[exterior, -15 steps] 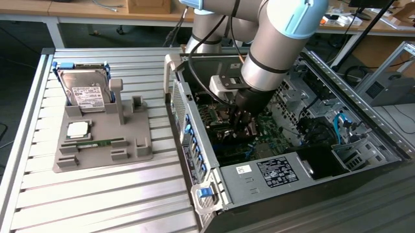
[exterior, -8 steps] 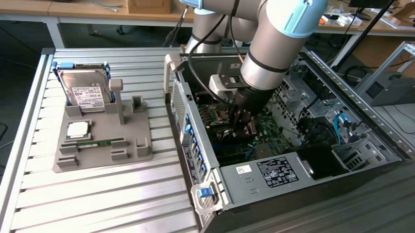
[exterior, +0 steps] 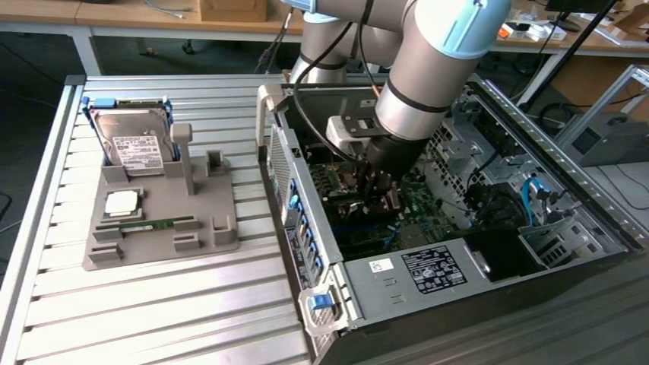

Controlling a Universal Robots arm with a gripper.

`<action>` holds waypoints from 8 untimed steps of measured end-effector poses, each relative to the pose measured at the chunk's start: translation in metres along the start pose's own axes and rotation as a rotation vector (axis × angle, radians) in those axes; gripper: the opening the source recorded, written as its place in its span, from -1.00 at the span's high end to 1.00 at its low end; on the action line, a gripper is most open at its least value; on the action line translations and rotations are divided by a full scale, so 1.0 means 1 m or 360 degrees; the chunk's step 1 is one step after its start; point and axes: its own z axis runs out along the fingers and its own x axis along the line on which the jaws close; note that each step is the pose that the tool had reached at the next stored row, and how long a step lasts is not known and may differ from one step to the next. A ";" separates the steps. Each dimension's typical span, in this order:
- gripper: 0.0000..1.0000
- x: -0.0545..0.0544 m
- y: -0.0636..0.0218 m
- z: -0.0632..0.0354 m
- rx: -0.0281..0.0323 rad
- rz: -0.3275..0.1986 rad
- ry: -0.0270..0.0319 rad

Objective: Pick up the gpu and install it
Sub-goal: 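Insert the gpu into the slot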

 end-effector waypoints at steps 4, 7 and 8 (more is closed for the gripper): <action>0.45 0.000 0.0000 0.0009 -0.00001 0.0000 -0.00012; 0.45 0.000 0.0000 0.0016 -0.00003 0.0000 -0.00017; 0.45 0.000 -0.0001 0.0019 -0.00002 0.0000 -0.00019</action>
